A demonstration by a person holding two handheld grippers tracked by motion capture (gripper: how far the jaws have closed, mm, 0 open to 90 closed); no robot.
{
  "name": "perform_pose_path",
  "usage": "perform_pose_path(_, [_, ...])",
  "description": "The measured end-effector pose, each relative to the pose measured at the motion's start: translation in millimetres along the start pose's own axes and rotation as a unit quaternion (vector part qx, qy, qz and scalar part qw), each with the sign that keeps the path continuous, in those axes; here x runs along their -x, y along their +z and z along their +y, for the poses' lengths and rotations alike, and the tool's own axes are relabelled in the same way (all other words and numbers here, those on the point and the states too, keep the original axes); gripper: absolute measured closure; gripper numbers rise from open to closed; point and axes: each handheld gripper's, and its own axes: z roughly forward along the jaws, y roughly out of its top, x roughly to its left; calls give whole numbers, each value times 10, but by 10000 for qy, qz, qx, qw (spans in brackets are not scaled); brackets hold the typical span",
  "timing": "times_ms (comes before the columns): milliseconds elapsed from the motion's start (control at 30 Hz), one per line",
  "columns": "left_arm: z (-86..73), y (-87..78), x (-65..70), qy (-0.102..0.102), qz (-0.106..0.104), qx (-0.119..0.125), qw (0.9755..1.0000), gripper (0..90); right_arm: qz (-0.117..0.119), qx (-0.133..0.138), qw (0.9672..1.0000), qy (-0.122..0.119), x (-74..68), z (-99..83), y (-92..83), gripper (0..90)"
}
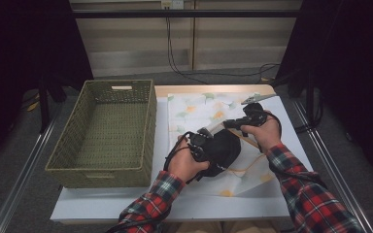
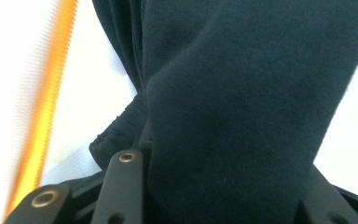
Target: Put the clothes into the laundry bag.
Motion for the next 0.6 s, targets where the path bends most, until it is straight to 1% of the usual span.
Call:
perform_pose_path(67, [18,-28,-11,-73,-58,29,10000,613,12,16,10000,-22,3,-1,-11,900])
perform_pose_path(133, [28,-37,-3,-181,-65,55,9998,613,-5,19,10000,-44,3,2,-19,900])
perform_pose_path(167, [38,-45,-2,-158,-49,52,9998,613,0,23,10000,-38,2,4,-23,900])
perform_pose_path(200, [46,-52,-7,-102,-98,36,9999,613,6,30,10000,-30,-1,7,-29,900])
perform_pose_path(233, [52,-54,5,-178,-98,77,9998,613,1,33,10000,-41,-1,8,-33,900])
perform_pose_path(333, [88,-71,15,-193,-120,78,9997,613,3,39,10000,-47,-3,9,-47,900])
perform_pose_path(367, [100,-76,15,-229,-148,82,9996,613,-8,48,10000,-48,-4,8,-51,900])
perform_pose_path(400, [111,-81,15,-236,-115,105,9996,613,-1,50,10000,-38,-7,8,-55,900])
perform_pose_path(500, [145,-84,27,-351,-130,150,9992,614,-1,51,10000,-31,-16,9,-58,900])
perform_pose_path(533, [156,-81,24,-324,-122,120,9993,614,-4,59,10000,-46,-19,11,-57,900])
perform_pose_path(567, [164,-69,32,-387,-108,176,9990,613,5,57,10000,-34,-23,13,-57,900])
perform_pose_path(600, [169,-65,32,-384,-106,172,9991,613,9,58,10000,-49,-24,15,-56,900])
